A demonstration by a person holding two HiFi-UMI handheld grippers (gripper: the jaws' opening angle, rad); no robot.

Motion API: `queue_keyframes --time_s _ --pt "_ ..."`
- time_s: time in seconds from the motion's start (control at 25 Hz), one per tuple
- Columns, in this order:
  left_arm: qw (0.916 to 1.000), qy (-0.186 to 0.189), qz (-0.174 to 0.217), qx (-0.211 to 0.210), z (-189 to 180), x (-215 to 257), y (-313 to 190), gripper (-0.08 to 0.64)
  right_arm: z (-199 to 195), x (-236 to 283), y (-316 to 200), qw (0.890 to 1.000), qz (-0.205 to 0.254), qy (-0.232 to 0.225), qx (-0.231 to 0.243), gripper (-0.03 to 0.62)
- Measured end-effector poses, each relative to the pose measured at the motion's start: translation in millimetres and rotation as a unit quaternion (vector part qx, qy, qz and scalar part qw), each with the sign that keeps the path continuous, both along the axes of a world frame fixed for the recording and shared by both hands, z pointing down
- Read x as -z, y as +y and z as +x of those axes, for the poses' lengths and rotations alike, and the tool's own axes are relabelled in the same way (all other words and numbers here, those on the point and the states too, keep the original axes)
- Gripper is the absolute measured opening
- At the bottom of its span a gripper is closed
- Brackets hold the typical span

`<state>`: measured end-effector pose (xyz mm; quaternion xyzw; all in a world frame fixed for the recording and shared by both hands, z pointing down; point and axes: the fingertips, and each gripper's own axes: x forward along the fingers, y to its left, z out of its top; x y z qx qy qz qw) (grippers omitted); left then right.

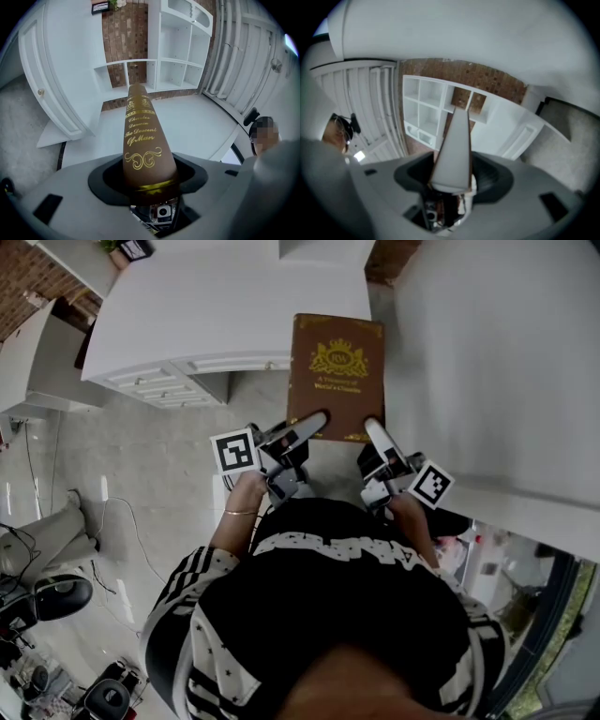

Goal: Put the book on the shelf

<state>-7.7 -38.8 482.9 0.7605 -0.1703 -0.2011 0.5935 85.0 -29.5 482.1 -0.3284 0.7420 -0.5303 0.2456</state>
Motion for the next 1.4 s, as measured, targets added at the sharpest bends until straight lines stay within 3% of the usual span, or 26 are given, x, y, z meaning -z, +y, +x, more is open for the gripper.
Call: queue_keyframes --time_s 0.88,1.4 --pt "0.9999 -0.006 -0.006 0.010 0.2 -6.1 -0.9 0.262 0.2 -2.9 -3.5 1.000 -0.013 0.014 0.023 0.264" --pt "0.9965 -0.037 -0.004 0.074 2.5 1.6 8.8 0.265 4.1 -7.6 -5.0 0.996 -0.016 -0.018 0.080 0.264"
